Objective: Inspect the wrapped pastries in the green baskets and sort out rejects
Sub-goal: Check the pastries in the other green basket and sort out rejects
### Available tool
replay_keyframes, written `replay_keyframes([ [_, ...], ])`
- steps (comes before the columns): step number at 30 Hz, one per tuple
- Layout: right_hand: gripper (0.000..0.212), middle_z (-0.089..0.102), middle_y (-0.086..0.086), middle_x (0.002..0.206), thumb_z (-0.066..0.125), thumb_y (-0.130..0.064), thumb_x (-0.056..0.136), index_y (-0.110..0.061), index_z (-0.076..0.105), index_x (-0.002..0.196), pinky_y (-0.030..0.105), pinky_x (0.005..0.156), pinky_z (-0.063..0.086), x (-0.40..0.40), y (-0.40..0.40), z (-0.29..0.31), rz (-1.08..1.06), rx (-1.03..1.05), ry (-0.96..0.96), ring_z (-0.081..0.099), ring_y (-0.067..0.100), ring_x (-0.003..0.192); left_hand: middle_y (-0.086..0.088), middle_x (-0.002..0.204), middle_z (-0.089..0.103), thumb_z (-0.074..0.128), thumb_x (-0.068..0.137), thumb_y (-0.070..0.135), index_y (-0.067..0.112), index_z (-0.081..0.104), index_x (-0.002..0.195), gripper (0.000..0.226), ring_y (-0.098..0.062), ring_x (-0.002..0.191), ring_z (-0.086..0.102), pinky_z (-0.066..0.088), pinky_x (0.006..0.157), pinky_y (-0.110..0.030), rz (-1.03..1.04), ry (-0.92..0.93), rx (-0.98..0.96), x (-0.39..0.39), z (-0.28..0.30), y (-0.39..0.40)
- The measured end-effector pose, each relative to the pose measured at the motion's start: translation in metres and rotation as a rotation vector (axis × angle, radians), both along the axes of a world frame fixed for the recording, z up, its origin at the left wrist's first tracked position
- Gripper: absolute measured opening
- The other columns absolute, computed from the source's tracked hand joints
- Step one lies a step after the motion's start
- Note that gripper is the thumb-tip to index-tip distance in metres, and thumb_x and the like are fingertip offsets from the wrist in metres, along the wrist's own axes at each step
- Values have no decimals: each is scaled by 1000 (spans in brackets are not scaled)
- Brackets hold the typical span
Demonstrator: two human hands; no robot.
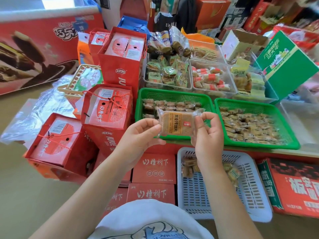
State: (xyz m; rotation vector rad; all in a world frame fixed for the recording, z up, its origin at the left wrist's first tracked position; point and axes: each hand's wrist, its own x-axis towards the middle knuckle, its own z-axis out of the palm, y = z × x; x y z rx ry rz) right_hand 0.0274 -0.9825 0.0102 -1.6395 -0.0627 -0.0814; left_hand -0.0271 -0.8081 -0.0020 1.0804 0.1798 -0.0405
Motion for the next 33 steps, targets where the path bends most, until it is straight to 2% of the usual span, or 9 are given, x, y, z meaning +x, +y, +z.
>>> replay_keyframes([
  [4, 16, 35, 12, 63, 57, -23, 101, -26, 55, 85, 39, 49, 13, 1, -2, 3, 13, 152, 93, 23, 18, 50, -9, 84, 61, 58, 99, 9, -3, 62, 97, 12, -16, 78, 60, 55, 68, -24, 4, 11, 176, -1, -3, 0],
  [9, 19, 34, -5, 49, 60, -16, 98, -23, 59, 80, 23, 43, 15, 2, -5, 8, 11, 260, 135, 23, 10, 42, -4, 73, 59, 50, 102, 3, 3, 57, 91, 13, -16, 64, 56, 50, 59, -25, 35, -63, 304, -3, 5, 1],
  [17, 12, 43, 2, 59, 57, -16, 99, -17, 55, 87, 21, 36, 18, 7, -9, 8, 21, 439, 279, 25, 6, 38, -2, 62, 51, 52, 102, 5, 8, 52, 94, 9, -14, 52, 41, 35, 48, -23, 25, -15, 258, 2, 4, -5],
  [20, 8, 44, 5, 63, 57, -12, 99, -18, 54, 96, 19, 35, 23, 6, -9, 13, 26, 371, 274, 33, 6, 39, 3, 72, 60, 62, 95, 5, 21, 57, 95, 16, -13, 65, 55, 47, 61, -31, 150, -24, 633, 6, -2, -1],
  [22, 13, 47, 7, 63, 58, -10, 99, -22, 58, 104, 23, 39, 30, 5, -7, 11, 34, 290, 237, 39, 13, 43, 7, 97, 65, 66, 92, 14, 24, 63, 104, 16, -6, 93, 62, 51, 82, -29, 188, -208, 859, 7, -1, 1],
  [25, 15, 44, 16, 72, 62, -15, 97, -28, 64, 105, 33, 51, 34, 1, 0, 11, 125, 236, 237, 38, 28, 54, 10, 126, 59, 75, 86, 38, 21, 64, 124, 43, -6, 124, 53, 39, 104, -21, -23, -432, 1022, 8, 6, -3],
  [28, 10, 43, 13, 64, 56, -9, 100, -17, 62, 104, 18, 40, 31, -1, 4, 18, 201, 283, 325, 36, 16, 39, 15, 117, 64, 81, 83, 34, 25, 60, 131, 54, 0, 106, 61, 45, 91, -17, -127, -348, 905, 9, 3, -14],
  [31, 11, 41, 3, 54, 50, -10, 102, -12, 60, 101, 23, 41, 24, 2, 3, 21, 246, 244, 341, 31, 12, 39, 3, 89, 66, 84, 79, 38, 31, 64, 123, 49, -12, 67, 61, 49, 60, -24, -102, -162, 584, 8, 0, -17],
  [33, 19, 45, 6, 59, 50, -23, 104, -13, 65, 99, 26, 45, 28, 6, -2, 22, 255, 99, 226, 37, 15, 47, -11, 81, 60, 83, 79, 35, 28, 65, 121, 46, -20, 59, 56, 43, 48, -24, -114, -45, 383, 7, 3, -16],
])
